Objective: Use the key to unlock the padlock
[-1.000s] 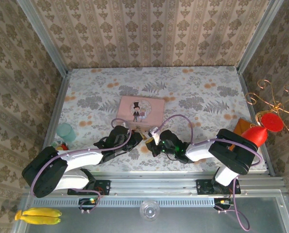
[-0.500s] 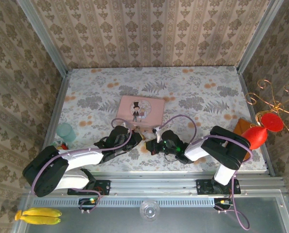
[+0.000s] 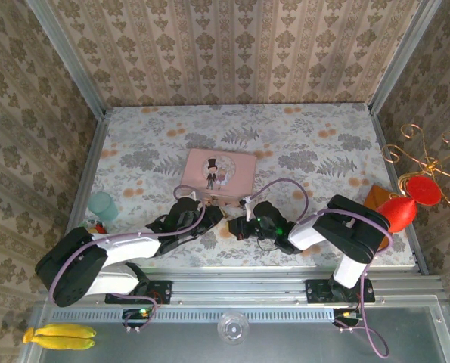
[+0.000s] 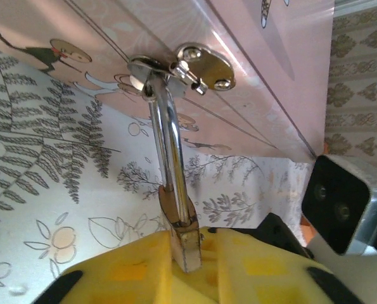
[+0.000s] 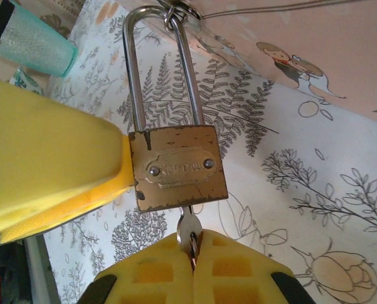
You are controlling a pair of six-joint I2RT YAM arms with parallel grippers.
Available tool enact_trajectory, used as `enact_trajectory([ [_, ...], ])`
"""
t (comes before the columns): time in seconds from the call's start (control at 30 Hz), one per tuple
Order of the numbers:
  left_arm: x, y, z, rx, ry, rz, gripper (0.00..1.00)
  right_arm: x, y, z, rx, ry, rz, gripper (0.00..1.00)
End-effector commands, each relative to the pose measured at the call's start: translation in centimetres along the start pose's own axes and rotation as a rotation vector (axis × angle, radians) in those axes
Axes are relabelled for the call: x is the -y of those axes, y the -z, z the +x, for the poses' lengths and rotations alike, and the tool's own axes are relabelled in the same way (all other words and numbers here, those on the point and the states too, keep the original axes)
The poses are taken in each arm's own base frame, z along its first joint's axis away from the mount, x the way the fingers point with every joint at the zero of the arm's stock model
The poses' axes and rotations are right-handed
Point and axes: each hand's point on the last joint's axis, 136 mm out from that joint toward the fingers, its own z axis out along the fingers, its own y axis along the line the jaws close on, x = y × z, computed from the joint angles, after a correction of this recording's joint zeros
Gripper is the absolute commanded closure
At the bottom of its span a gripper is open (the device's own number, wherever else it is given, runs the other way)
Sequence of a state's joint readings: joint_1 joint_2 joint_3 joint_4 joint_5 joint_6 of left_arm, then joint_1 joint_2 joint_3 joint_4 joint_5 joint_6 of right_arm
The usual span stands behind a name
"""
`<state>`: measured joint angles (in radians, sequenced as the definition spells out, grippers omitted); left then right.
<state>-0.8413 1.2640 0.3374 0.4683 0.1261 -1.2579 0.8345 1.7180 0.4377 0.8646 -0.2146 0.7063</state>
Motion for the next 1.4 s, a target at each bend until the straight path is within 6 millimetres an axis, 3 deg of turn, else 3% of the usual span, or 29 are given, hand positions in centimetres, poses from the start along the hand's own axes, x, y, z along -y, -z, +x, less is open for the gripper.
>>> enact_trajectory([
  [0.0,-0.6,0.1,-0.1,0.002,0.005,0.003,0.69,1.8,0.0,-0.5,0.003,-0.012,0.097,1.00],
  [0.27,-1.8,1.0,-0.8,0.031,0.022,-0.037,0.55,1.7,0.3,-0.4,-0.002,-0.005,0.098,1.00],
  [0.53,-0.8,2.4,-1.9,0.066,-0.030,-0.049,0.43,1.7,0.5,-0.3,-0.004,-0.003,0.103,1.00],
  [0.73,-2.3,4.4,-3.2,0.106,-0.039,-0.092,0.37,2.4,1.0,0.0,-0.084,0.100,0.246,0.67],
  [0.87,-3.5,6.6,-4.7,0.148,-0.045,-0.124,0.34,2.4,1.1,-0.2,-0.090,0.133,0.252,0.57],
  [1.0,-3.7,10.1,-6.6,0.221,-0.107,-0.152,0.32,2.1,1.6,-1.0,-0.068,0.144,0.262,0.47],
  [1.13,-3.5,12.5,-7.9,0.253,-0.183,-0.179,0.28,1.0,2.1,-2.5,-0.037,0.144,0.248,0.43],
  [1.37,-3.7,13.5,-9.1,0.252,-0.208,-0.157,0.23,-0.7,1.6,-4.6,-0.011,0.120,0.228,0.44],
])
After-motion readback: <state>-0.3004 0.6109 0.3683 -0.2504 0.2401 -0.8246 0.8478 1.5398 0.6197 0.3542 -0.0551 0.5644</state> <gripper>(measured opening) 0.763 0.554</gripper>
